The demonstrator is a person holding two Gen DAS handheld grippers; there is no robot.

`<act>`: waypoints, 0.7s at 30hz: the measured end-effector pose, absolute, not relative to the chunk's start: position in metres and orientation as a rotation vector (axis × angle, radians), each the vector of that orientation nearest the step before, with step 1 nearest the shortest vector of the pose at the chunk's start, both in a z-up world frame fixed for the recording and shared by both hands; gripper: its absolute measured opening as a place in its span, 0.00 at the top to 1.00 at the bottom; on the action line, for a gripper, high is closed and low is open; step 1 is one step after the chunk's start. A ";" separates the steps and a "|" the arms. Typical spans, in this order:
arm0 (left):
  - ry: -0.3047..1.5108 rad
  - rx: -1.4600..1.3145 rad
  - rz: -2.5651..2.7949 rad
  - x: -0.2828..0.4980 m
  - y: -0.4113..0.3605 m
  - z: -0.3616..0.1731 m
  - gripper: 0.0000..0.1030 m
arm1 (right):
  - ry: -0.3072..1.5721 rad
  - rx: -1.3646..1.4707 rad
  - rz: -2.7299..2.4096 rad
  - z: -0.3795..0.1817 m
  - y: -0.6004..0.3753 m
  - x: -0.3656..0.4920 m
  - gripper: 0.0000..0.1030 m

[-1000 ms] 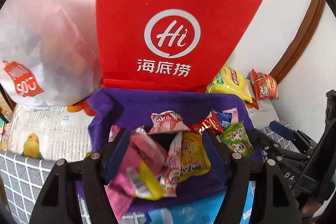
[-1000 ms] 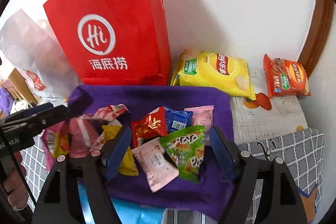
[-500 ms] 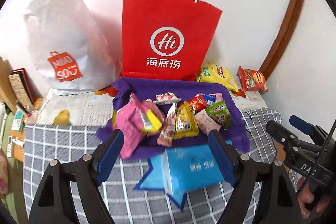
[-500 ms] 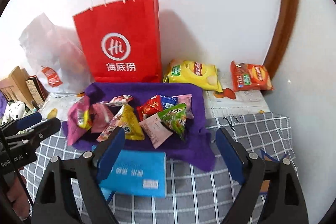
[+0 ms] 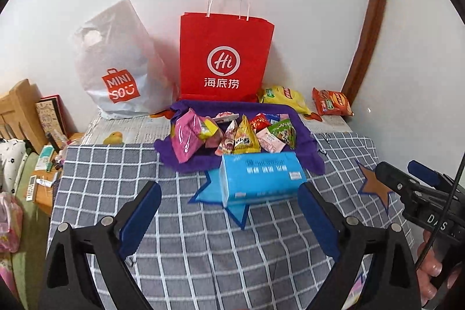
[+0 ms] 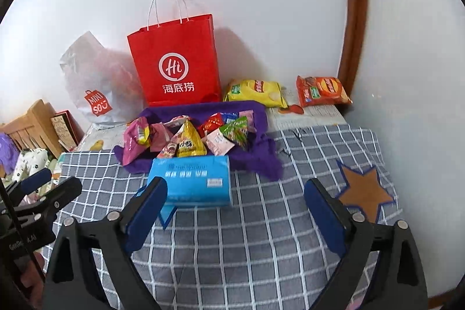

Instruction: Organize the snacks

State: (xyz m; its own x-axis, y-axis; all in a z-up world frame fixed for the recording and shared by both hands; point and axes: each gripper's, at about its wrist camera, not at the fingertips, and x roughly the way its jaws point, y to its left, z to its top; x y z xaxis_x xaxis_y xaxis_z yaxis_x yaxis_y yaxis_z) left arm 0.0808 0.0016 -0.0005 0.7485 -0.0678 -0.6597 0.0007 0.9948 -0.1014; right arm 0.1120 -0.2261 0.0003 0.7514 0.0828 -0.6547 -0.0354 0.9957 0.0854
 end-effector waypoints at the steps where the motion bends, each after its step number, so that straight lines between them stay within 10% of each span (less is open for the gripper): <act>1: 0.718 -0.094 -0.031 0.073 0.001 0.000 0.08 | 0.719 0.072 0.064 -0.001 -0.228 0.106 0.08; 21: 0.622 -0.038 -0.005 -0.003 -0.022 0.014 0.06 | 0.640 0.058 0.046 0.005 -0.249 0.018 0.03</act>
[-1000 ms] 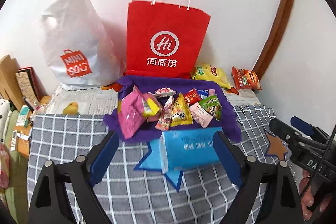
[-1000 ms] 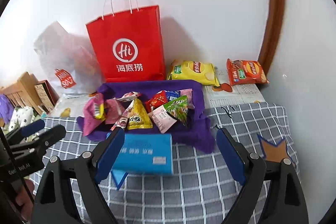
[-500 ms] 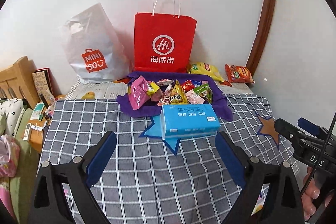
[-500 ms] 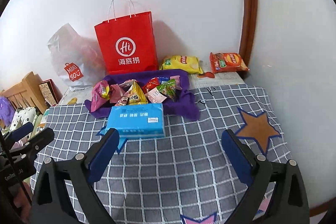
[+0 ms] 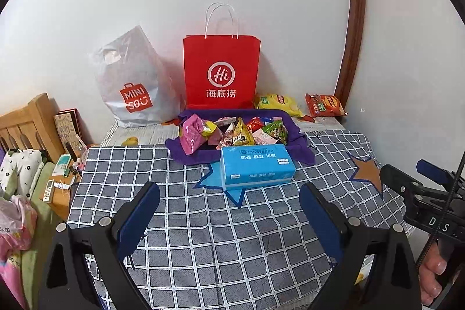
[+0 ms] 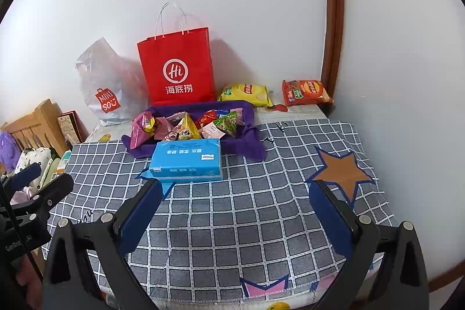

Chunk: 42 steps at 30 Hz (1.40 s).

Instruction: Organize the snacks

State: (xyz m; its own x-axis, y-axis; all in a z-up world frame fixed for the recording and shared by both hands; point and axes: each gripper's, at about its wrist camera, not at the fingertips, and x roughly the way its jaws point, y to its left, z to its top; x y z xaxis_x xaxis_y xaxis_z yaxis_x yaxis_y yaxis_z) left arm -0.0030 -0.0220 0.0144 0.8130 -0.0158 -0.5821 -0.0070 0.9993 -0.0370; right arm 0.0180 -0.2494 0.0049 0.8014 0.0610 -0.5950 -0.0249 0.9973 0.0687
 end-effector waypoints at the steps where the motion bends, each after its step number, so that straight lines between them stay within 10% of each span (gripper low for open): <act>1: 0.618 -0.040 -0.005 -0.004 -0.022 0.015 0.06 | 0.640 0.062 0.044 0.005 -0.250 0.018 0.03; 42: 0.618 -0.057 -0.002 -0.007 -0.020 0.017 0.06 | 0.621 0.063 0.037 0.008 -0.256 0.010 0.03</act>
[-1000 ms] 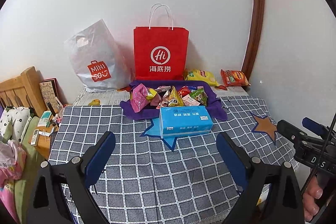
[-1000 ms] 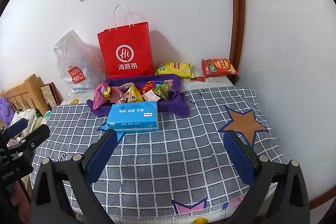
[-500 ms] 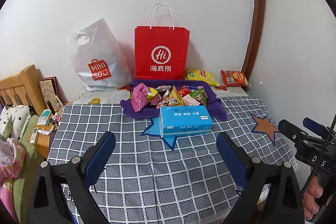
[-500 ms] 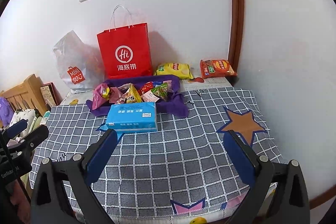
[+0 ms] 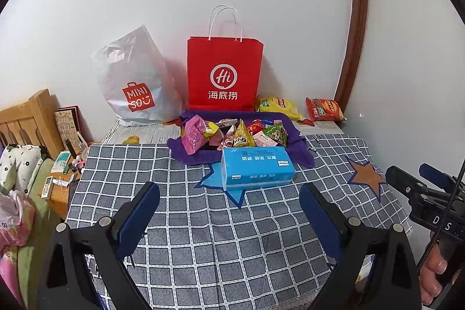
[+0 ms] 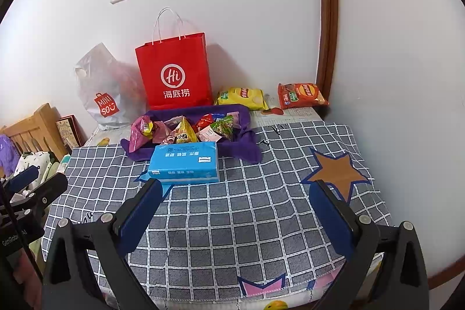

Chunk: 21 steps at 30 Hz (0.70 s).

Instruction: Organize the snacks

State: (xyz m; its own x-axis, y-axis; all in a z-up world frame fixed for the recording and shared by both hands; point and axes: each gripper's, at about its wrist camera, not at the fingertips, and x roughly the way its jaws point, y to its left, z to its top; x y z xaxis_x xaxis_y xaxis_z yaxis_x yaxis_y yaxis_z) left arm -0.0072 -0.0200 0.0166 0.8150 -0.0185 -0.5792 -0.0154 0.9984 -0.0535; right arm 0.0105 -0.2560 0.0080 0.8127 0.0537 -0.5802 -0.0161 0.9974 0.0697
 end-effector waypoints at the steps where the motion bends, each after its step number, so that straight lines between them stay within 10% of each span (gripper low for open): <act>1: 0.616 -0.057 -0.001 -0.008 -0.019 0.017 0.06 | 0.620 0.063 0.037 0.008 -0.256 0.010 0.03; 21: 0.615 -0.058 -0.001 -0.008 -0.020 0.017 0.06 | 0.612 0.070 0.039 0.012 -0.257 0.008 0.03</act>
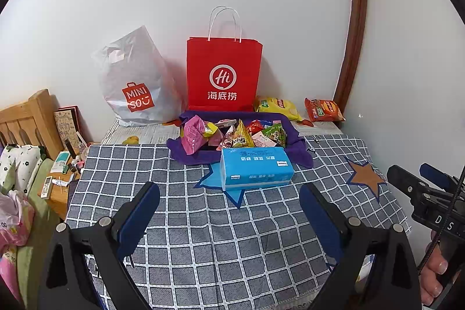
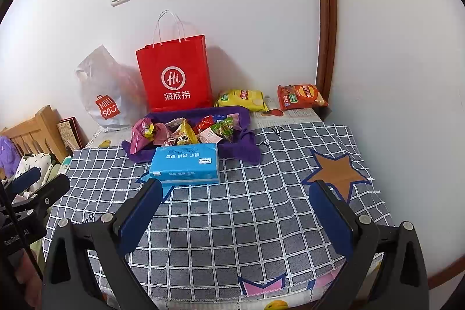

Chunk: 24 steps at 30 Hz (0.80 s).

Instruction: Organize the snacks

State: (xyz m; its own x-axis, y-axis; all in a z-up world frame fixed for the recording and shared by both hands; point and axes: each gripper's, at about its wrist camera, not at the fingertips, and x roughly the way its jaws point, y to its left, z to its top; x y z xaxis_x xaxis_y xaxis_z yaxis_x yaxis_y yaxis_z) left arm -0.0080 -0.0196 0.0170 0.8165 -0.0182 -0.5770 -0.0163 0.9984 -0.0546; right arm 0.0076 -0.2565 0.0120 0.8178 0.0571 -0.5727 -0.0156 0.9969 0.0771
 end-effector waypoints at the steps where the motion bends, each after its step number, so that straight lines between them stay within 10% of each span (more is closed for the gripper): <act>1: 0.615 -0.059 0.000 -0.008 -0.019 0.017 0.06 | 0.612 0.070 0.040 0.012 -0.257 0.008 0.03; 24: 0.611 -0.064 0.008 -0.003 -0.019 0.017 0.03 | 0.599 0.070 0.051 0.013 -0.255 0.007 0.03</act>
